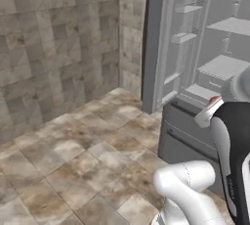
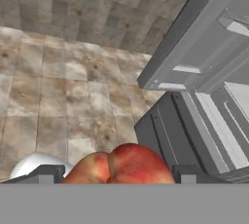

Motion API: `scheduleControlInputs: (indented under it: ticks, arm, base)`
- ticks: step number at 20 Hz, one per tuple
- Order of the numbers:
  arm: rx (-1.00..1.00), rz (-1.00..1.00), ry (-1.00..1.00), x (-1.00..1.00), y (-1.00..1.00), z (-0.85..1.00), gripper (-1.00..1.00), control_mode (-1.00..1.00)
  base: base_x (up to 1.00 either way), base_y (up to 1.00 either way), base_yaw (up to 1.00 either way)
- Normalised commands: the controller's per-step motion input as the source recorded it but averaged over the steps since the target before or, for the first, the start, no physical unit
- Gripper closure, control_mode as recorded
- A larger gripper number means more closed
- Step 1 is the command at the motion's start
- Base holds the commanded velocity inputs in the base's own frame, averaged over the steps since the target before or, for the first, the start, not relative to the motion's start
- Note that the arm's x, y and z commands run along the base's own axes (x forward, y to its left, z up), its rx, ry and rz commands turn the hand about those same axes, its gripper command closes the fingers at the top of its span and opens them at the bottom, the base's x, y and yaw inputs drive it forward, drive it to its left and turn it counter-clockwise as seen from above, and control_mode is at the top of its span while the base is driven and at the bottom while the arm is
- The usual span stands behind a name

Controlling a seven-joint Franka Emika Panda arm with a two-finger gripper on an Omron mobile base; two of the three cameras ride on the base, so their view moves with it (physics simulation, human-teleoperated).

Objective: Place the beer on the top shelf of the fridge to keep it out of children's reach, and place the sweet potato and peach on lower shelves for easy access.

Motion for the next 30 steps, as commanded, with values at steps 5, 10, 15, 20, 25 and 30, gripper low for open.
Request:
scheduleControlInputs:
  ticks: [5,10,15,20,25,30]
  arm:
    - [0.00,0.00,0.00,0.00,0.00,0.00,1.00,1.00]
    - [0.00,0.00,0.00,0.00,0.00,0.00,1.00,1.00]
    - [0.00,0.00,0.00,0.00,0.00,0.00,1.00,1.00]
    - [0.00,0.00,0.00,0.00,0.00,0.00,1.00,1.00]
    - [0.00,0.00,0.00,0.00,0.00,0.00,1.00,1.00]
    - [0.00,0.00,0.00,0.00,0.00,0.00,1.00,1.00]
  base:
    - [0.16,0.30,-0.39]
    - [0.22,0.28,-0.51]
    - [0.35,0.49,-0.54]
    - [0.41,0.67,-0.51]
    - [0.45,0.70,-0.49]
    - [0.50,0.39,-0.46]
